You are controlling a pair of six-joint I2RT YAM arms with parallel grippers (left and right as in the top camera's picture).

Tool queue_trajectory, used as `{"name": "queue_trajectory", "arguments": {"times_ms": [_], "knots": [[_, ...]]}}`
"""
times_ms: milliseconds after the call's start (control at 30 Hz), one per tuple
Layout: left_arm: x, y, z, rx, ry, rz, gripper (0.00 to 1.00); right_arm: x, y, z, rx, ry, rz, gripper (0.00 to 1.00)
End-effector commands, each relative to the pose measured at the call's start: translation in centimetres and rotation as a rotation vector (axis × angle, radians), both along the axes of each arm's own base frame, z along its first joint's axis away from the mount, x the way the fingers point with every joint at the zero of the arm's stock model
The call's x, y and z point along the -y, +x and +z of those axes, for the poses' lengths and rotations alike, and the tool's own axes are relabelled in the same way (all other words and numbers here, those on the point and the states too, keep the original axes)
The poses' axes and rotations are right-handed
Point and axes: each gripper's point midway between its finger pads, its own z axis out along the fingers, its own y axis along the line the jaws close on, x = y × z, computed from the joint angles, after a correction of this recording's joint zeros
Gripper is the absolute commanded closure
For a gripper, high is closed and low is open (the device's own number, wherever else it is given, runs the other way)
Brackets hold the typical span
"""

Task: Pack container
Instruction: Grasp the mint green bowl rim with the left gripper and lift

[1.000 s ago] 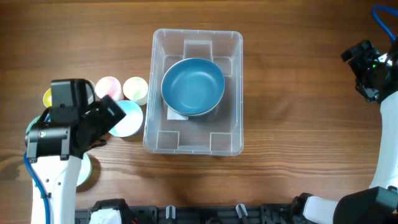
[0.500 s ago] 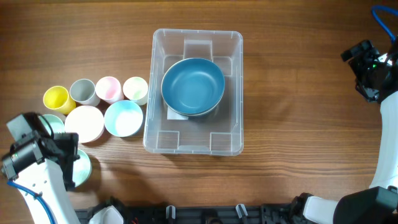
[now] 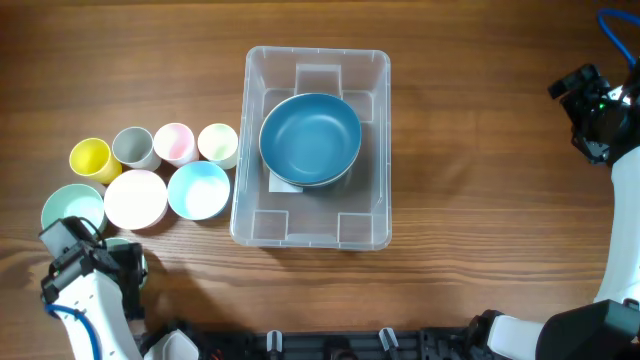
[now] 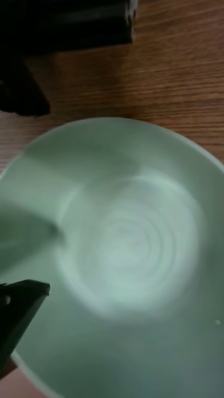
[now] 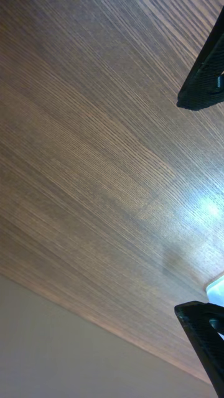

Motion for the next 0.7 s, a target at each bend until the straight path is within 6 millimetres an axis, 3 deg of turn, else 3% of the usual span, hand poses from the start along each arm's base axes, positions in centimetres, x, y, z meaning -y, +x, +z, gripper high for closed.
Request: {"name": "queue_trajectory", "arguments": {"times_ms": [0, 200, 233, 267, 467, 600, 667], "knots": [[0.1, -0.8, -1.5, -0.004, 0.002, 0.034, 0.23, -0.1, 0.2, -0.2, -0.001, 0.012, 0.0, 0.0], [-0.3, -1.2, -1.6, -0.001, 0.004, 0.068, 0.7, -0.1, 0.2, -0.2, -0.001, 0.013, -0.001, 0.0], [-0.2, -1.3, -1.6, -0.004, 0.001, 0.071, 0.87, -0.1, 0.2, -0.2, -0.001, 0.012, 0.0, 0.0], [-0.2, -1.3, -1.6, -0.005, -0.001, 0.07, 0.96, -0.1, 0.2, -0.2, -0.001, 0.012, 0.0, 0.01], [1.3, -1.3, -1.3, 0.003, -0.08, 0.061, 0.96, -0.1, 0.2, -0.2, -0.001, 0.012, 0.0, 0.0], [1.7, -1.1, 0.6, 0.017, -0.095, 0.051, 0.96, -0.1, 0.2, -0.2, -0.001, 0.012, 0.0, 0.0], [1.4, -0.7, 2.5, 0.038, -0.079, 0.023, 0.96, -0.1, 0.2, -0.2, -0.001, 0.012, -0.001, 0.0]]}}
